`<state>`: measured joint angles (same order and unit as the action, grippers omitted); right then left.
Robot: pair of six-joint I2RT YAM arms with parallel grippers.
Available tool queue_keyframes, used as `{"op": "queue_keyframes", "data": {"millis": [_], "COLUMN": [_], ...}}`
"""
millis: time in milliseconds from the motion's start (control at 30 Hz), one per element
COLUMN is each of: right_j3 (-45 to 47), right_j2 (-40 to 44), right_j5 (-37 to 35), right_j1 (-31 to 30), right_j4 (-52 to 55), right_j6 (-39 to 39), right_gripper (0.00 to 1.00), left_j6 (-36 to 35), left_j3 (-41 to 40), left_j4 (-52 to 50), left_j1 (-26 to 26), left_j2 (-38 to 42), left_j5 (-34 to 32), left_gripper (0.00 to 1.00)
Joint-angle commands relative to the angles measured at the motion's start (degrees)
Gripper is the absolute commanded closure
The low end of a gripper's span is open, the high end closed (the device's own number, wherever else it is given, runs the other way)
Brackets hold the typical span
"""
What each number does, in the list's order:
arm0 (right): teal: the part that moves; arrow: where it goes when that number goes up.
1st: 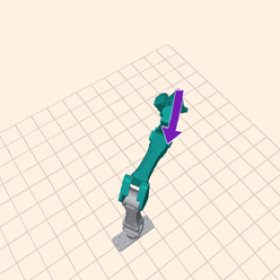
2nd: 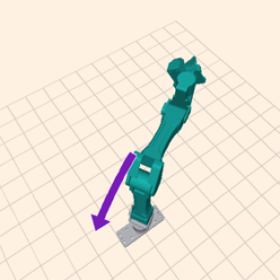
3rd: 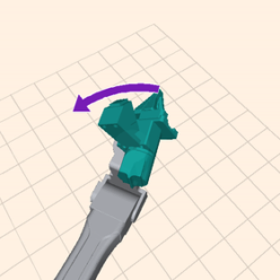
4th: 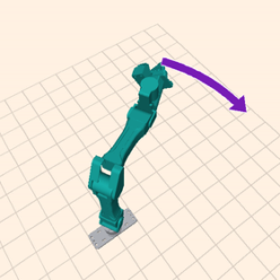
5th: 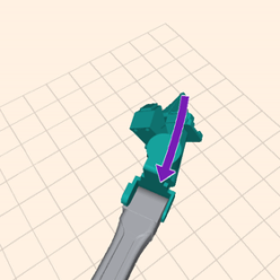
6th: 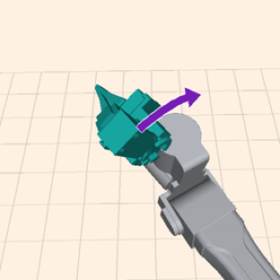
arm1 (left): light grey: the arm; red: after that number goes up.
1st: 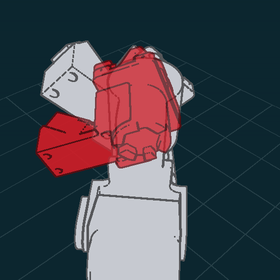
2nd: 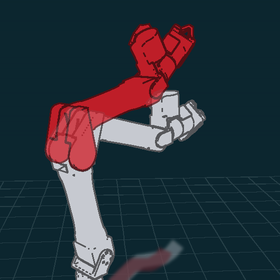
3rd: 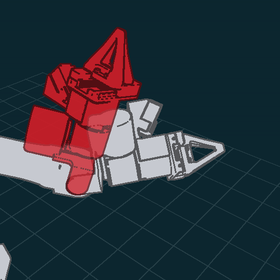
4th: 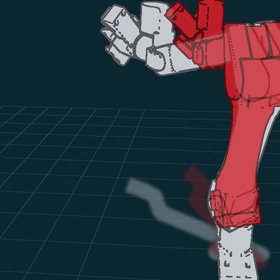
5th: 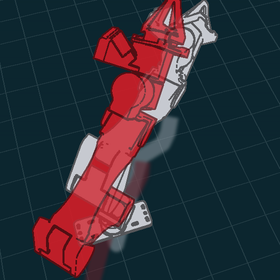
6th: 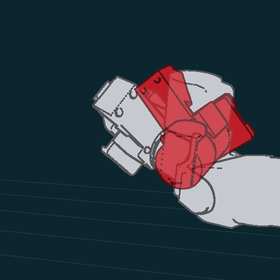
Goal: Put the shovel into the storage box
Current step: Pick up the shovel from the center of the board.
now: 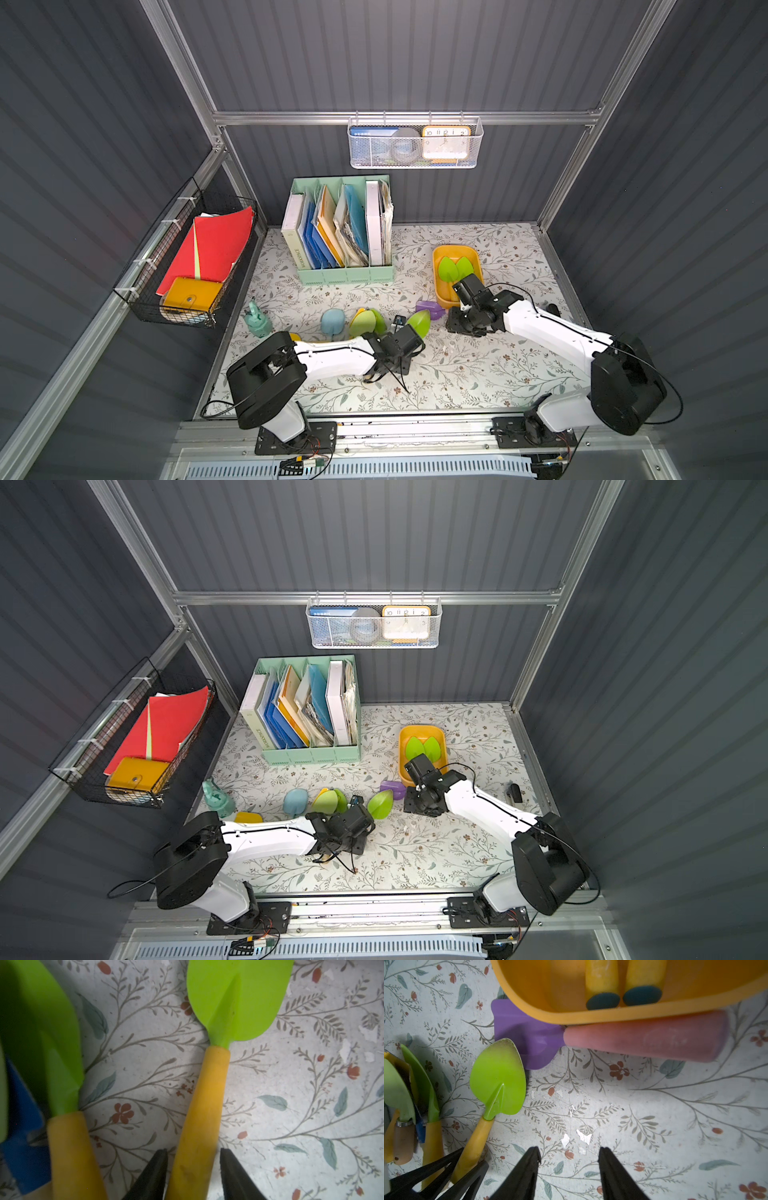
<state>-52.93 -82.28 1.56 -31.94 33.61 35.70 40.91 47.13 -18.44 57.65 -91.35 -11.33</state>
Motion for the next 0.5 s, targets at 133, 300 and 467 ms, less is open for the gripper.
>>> {"op": "queue_keyframes", "data": {"millis": [133, 300, 467], "right_j3": [1.25, 1.2, 2.28], "right_j2": [-0.74, 0.72, 3.96], "right_j5": [0.76, 1.71, 5.91], "right_j1": [-0.44, -0.47, -0.46], "right_j4": [-0.77, -1.01, -3.8], "right_j6": [1.25, 1.47, 2.47], "right_gripper": [0.49, 0.48, 0.48], "left_j6": [-0.37, -0.22, 2.22], "left_j3": [1.56, 1.2, 0.59], "left_j4": [-1.42, -0.43, 2.79], "left_j1": [0.71, 0.71, 0.71], "left_j2": [-0.78, 1.1, 4.9], "left_j5": [-0.65, 0.51, 2.42], "left_gripper": [0.71, 0.83, 0.87]}}
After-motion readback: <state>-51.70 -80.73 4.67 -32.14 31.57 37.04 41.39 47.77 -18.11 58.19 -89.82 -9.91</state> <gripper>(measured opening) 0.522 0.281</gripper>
